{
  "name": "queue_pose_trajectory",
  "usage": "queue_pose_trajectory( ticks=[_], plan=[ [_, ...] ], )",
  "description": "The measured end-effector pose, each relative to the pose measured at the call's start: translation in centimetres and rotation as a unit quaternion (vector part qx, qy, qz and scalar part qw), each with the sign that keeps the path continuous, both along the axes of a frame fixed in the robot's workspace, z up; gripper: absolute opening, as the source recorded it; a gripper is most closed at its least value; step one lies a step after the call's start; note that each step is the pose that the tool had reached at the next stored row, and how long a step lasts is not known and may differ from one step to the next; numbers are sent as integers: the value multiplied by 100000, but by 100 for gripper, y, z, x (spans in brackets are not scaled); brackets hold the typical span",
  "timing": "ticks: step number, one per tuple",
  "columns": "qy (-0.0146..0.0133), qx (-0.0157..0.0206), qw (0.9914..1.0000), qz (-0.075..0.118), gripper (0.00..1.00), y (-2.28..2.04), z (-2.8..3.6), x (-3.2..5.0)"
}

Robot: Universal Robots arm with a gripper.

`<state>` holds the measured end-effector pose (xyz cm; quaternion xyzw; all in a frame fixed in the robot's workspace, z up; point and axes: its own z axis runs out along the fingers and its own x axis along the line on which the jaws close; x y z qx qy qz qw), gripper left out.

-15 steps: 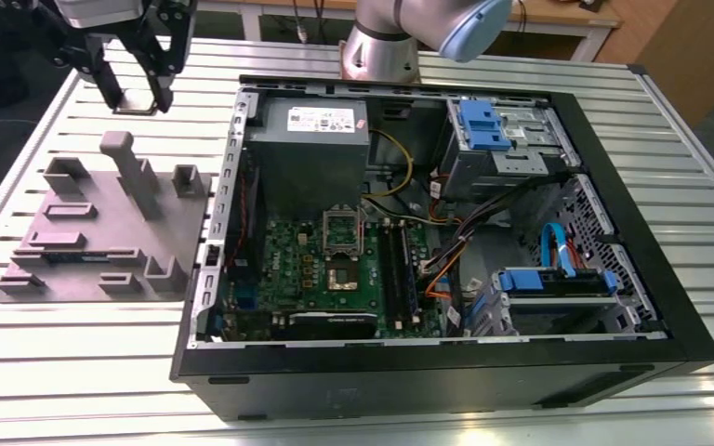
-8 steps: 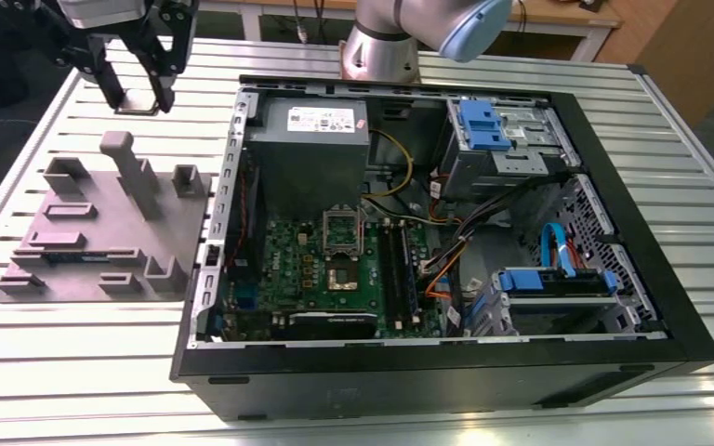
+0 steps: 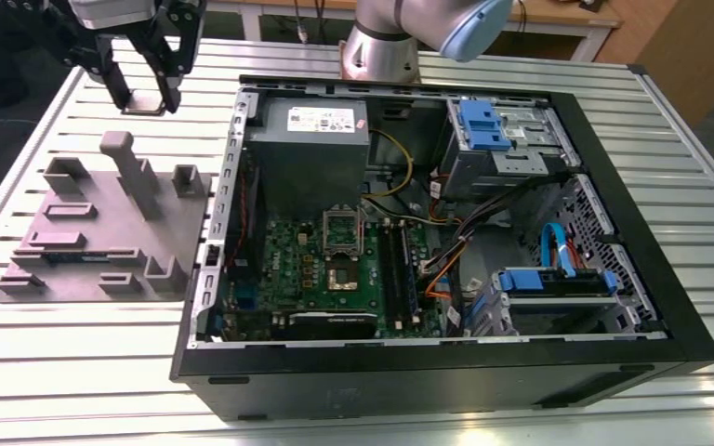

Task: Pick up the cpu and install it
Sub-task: 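Pick up the cpu and move it towards the insertion slot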

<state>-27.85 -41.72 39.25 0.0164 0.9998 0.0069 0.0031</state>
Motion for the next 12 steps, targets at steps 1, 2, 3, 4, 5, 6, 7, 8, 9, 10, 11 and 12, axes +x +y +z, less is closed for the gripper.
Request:
queue_pose_trajectory(
  ticks=[1, 2, 3, 4, 5, 6, 7, 8, 9, 10, 11, 12],
  plan=[
    [2, -1, 100000, 0, 48, 0, 0, 14],
    [-1, 2, 100000, -1, 48, 0, 0, 29],
    [-2, 3, 100000, -3, 48, 0, -1, 42],
    [-2, 3, 100000, -5, 48, 0, -1, 54],
    [-2, 4, 100000, -2, 48, 0, -1, 67],
    [-1, 2, 100000, -3, 48, 0, -1, 81],
    [-5, 4, 100000, -3, 48, 0, -1, 95],
    [-2, 3, 100000, -2, 48, 0, -1, 109],
    [-3, 5, 100000, -2, 48, 0, -2, 126],
    [-2, 4, 100000, -1, 48, 0, -2, 145],
    [-2, 3, 100000, -3, 48, 0, -2, 164],
    [-1, 3, 100000, 2, 48, 0, -2, 183]
  ],
)
